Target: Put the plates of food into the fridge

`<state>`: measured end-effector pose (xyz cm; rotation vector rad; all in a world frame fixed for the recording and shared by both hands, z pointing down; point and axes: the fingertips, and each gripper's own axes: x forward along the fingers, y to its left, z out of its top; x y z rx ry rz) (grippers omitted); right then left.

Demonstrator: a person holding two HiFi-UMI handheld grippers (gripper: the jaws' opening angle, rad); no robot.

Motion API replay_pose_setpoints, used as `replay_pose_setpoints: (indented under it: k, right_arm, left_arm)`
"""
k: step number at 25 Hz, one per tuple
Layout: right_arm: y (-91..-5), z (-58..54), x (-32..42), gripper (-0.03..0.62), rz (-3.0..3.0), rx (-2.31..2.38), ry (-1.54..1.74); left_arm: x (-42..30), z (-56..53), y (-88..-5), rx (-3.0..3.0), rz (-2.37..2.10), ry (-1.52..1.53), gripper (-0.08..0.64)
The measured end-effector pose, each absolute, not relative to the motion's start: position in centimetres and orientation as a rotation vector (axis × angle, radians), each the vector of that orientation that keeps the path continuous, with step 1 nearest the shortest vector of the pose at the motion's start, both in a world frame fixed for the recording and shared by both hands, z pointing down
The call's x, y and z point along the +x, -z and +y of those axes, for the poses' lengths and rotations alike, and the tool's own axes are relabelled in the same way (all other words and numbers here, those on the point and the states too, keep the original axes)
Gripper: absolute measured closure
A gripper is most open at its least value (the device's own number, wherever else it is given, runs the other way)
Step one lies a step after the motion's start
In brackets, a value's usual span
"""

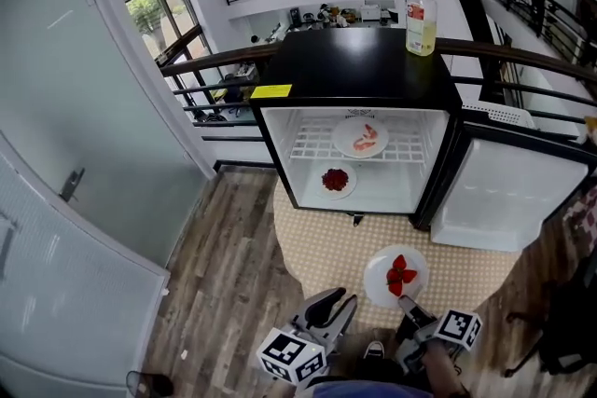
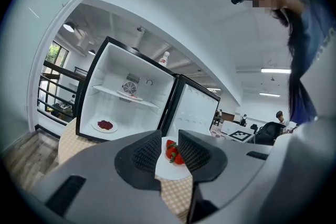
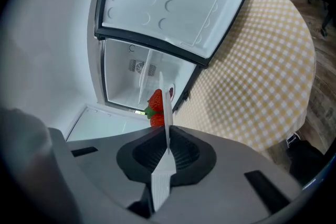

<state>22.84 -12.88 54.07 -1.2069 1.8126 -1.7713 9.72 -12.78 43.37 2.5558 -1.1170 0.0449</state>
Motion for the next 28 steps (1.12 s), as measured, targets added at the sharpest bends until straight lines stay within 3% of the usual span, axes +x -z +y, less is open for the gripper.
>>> replay_pose_setpoints:
  k: [16, 28]
  right_arm:
    - [-54.6, -17.3, 22.1, 0.566, 1.784, -1.183, 1.835]
    - [-54.8, -23.3, 19.0, 0.566, 1.606, -1.331, 1.744]
  left_arm:
    - [9.0, -16.6, -43.5, 2.544, -1.154, -0.131, 0.453]
    - [6.6, -23.7, -42.6, 2.689, -0.854, -0.168, 0.453]
